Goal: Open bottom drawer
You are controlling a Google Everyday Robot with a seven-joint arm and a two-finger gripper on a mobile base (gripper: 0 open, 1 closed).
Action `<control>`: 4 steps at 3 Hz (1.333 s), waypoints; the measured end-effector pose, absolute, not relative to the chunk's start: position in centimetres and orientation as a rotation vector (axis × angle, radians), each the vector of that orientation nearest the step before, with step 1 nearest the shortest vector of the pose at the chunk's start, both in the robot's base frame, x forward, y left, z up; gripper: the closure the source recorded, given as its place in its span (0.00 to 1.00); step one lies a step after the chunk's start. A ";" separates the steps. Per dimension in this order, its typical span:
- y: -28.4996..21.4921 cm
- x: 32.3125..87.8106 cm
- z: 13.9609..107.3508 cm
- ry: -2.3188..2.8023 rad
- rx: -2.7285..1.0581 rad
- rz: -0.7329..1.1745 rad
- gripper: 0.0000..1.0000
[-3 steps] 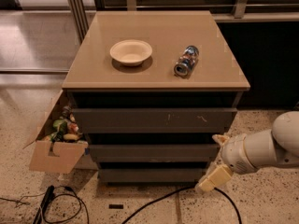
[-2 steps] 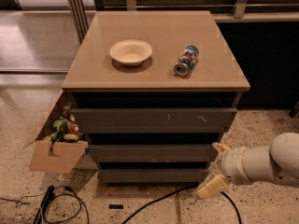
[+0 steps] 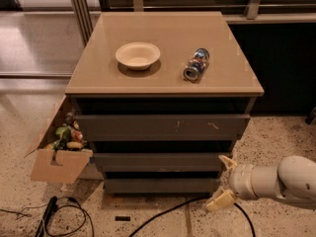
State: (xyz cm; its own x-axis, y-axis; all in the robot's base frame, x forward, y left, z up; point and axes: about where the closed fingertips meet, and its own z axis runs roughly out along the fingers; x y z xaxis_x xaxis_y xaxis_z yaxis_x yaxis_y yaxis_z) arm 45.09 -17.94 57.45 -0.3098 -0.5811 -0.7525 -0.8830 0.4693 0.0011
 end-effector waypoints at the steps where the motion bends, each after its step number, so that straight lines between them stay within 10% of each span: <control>1: -17.9 45.1 57.4 2.018 -1.212 0.551 0.00; 4: -19.4 45.1 39.8 2.066 -1.281 0.537 0.00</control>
Offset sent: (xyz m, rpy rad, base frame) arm -0.0012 0.0249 -0.0812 -0.0597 0.0187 0.0967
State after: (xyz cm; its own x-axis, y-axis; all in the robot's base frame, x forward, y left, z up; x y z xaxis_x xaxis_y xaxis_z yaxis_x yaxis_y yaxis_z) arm 45.06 -19.41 39.78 -0.3194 -0.6356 -0.7028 -0.8974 0.4411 0.0090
